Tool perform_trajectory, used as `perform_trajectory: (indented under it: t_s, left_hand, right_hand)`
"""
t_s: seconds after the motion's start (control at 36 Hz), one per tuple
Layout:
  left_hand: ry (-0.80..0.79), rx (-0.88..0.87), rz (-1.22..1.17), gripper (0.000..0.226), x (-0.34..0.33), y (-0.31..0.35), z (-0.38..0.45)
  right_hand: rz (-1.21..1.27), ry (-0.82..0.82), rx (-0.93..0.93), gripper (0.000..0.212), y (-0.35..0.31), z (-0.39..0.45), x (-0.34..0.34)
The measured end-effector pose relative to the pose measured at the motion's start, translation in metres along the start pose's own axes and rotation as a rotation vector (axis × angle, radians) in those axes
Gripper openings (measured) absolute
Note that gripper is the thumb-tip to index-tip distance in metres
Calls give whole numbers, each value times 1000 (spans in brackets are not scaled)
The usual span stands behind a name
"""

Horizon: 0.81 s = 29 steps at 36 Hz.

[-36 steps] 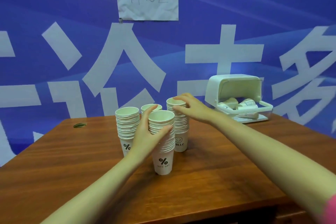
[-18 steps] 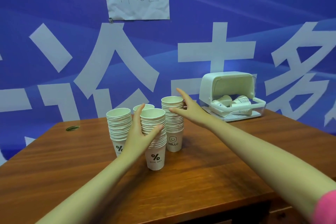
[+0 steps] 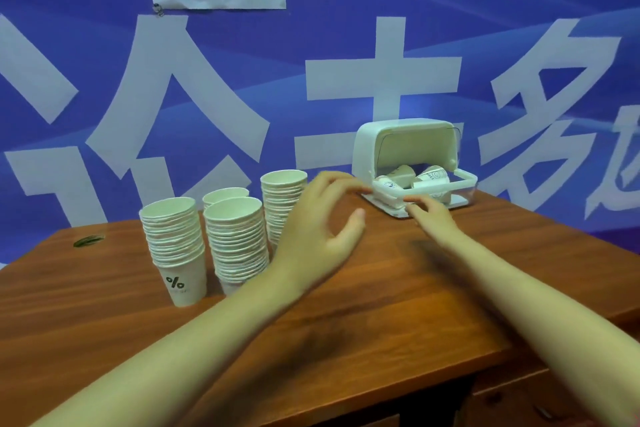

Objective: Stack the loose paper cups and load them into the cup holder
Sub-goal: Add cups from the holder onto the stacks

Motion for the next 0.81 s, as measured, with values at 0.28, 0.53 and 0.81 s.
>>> perform_trajectory:
  t_s: [0.28, 0.53, 0.81]
  left_hand:
    - [-134, 539, -98, 27, -159, -94, 69]
    - [-73, 726, -32, 35, -228, -192, 101]
    - [71, 733, -105, 36, -261, -232, 70]
  right_hand:
    - [-186, 126, -37, 31, 35, 81, 79]
    - [-424, -64, -58, 27, 64, 170, 76]
    - [-529, -483, -339, 43, 80, 202, 53]
Point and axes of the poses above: each hand's wrist, its own z-axis towards the middle knuckle, its own x-axis out of the back of the hand, y = z × x, the point moved 5 cm from there along z, towards the middle knuckle, and after that the axes turned 1 degree about -z, right-handed, at the moved point
